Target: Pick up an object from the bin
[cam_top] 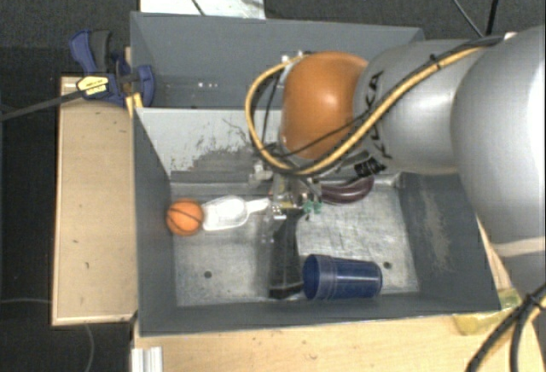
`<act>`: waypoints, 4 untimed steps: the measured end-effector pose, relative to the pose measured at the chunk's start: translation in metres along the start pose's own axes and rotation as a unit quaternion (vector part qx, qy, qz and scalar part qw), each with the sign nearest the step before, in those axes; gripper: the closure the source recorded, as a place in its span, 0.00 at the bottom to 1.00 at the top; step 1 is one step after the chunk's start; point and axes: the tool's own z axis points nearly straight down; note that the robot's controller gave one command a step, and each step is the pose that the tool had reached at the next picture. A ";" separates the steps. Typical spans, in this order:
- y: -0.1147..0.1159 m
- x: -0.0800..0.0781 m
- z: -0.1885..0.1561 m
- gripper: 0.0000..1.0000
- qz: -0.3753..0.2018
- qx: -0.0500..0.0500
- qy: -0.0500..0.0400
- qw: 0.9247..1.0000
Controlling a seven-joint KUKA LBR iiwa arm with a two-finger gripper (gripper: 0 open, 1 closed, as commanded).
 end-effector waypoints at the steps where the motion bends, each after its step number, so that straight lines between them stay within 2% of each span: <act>1: 0.003 0.000 -0.028 0.00 0.002 -0.001 -0.003 1.000; 2: -0.025 -0.007 0.041 0.00 0.055 -0.005 -0.006 0.998; 3: -0.026 -0.007 0.037 1.00 0.056 -0.003 -0.010 0.998; 4: -0.026 -0.007 0.037 1.00 0.056 -0.003 -0.010 0.998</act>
Offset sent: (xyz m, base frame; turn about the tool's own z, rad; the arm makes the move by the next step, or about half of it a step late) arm 0.0050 -0.0288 -0.0427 0.1094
